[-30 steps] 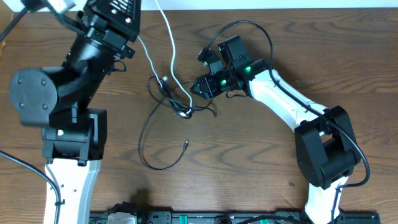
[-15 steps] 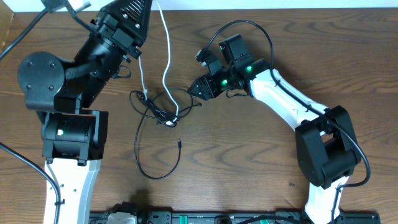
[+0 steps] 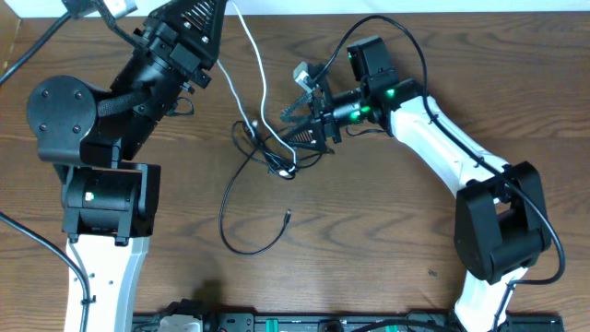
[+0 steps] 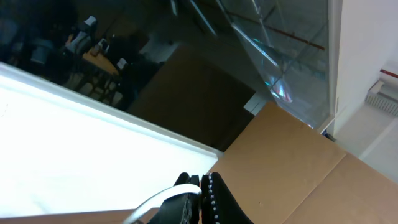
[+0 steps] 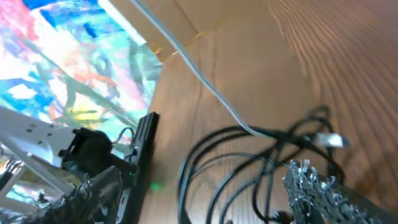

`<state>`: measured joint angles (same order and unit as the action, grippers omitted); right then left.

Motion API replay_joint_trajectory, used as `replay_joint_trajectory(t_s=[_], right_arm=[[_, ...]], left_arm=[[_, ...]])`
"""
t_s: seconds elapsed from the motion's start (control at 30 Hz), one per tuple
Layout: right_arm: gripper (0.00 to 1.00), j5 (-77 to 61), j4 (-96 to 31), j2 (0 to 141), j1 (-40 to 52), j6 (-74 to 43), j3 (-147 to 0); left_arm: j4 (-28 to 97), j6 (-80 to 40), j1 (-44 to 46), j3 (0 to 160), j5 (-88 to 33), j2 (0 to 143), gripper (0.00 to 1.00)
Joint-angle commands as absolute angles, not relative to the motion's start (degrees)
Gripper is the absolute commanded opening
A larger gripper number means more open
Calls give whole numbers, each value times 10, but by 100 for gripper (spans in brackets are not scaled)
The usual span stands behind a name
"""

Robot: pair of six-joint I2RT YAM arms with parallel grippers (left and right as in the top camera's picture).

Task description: Untangle cables

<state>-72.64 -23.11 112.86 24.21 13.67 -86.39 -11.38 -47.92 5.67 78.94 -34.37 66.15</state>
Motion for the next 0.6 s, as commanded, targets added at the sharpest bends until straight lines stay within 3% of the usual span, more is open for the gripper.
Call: replay_joint_trajectory(t_s=[0.0, 0.27, 0.4, 0.57], right_arm=[[79, -717, -241, 1115, 223, 146, -866], [84, -750, -324, 1115, 181, 209, -866], [90, -755, -382, 1115, 204, 279, -866], [91, -751, -396, 1115, 257, 318, -866]], left_arm=[[-105, -466, 55, 803, -341, 656, 7], [-94, -449, 55, 803, -340, 656, 7], [-94, -450, 55, 803, -341, 656, 8], [-93, -450, 55, 803, -341, 656, 7]])
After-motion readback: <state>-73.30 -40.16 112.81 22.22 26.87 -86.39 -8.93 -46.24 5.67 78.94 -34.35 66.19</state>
